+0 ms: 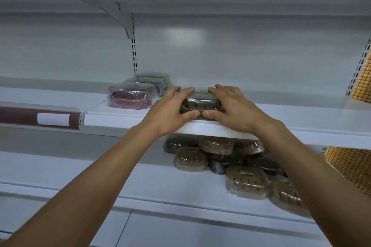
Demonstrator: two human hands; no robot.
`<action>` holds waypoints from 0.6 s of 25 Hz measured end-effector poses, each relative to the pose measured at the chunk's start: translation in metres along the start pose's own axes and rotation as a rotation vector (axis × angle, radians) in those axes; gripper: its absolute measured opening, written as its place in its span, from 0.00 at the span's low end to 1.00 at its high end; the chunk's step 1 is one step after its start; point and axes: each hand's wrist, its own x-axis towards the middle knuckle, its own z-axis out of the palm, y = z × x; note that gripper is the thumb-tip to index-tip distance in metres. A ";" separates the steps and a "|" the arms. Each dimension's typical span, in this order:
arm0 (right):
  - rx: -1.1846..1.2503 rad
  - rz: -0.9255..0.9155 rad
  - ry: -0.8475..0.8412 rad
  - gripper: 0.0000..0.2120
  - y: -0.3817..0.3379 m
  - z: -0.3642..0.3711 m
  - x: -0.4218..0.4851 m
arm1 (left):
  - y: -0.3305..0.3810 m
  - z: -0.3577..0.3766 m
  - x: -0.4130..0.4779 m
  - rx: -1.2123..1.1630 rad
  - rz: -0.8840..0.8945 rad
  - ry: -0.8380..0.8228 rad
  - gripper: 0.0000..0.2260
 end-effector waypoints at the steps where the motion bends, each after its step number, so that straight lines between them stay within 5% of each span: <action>1: -0.007 0.008 0.022 0.36 0.000 0.004 0.006 | -0.001 0.003 0.005 0.030 -0.024 0.013 0.32; 6: 0.052 0.079 0.177 0.31 -0.005 0.035 0.018 | -0.005 0.015 0.031 0.156 -0.121 0.027 0.29; 15: 0.097 0.128 0.122 0.32 -0.005 0.034 0.015 | -0.009 0.023 0.027 0.087 -0.217 0.106 0.31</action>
